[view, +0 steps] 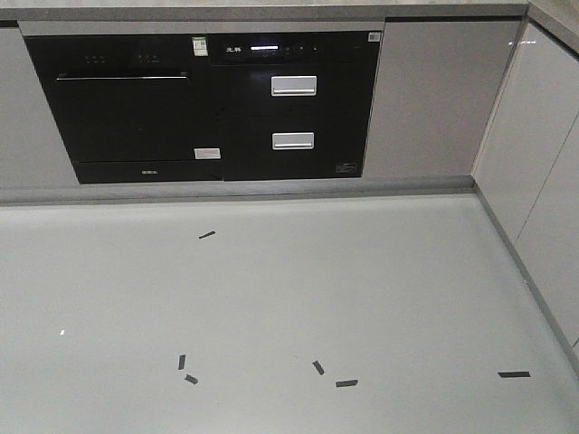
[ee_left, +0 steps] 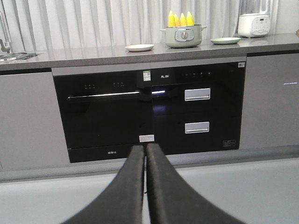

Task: Distribute corn equally
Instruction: 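Drive the base toward the counter with the pot of corn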

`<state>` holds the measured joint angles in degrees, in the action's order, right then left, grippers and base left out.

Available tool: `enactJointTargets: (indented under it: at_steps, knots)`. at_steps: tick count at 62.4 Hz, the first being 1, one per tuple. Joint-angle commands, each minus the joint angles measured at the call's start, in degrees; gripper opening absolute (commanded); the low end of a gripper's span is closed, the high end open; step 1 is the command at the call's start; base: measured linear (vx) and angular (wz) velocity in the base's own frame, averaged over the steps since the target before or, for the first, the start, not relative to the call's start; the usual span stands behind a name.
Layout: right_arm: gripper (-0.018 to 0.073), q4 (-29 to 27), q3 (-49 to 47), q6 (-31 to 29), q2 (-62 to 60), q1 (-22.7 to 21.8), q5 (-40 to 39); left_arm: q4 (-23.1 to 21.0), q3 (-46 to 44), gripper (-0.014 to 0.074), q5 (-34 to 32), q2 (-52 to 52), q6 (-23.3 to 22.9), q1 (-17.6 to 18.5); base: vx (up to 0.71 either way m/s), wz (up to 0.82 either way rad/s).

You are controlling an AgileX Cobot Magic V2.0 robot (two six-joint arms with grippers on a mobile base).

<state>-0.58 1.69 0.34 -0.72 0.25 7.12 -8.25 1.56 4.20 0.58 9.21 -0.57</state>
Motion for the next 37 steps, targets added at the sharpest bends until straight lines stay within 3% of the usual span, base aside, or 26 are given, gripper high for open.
enactJointTargets:
  at_steps: [1,37]
  knots:
    - [-0.0004,0.3,0.5,0.0,-0.4,-0.3,-4.5,-0.1,0.2,-0.0007,-4.2,1.0,-0.6,0.1,0.0,0.0]
    - [-0.0004,0.3,0.5,0.0,-0.4,-0.3,-4.5,-0.1,0.2,-0.0007,-4.2,1.0,-0.6,0.1,0.0,0.0]
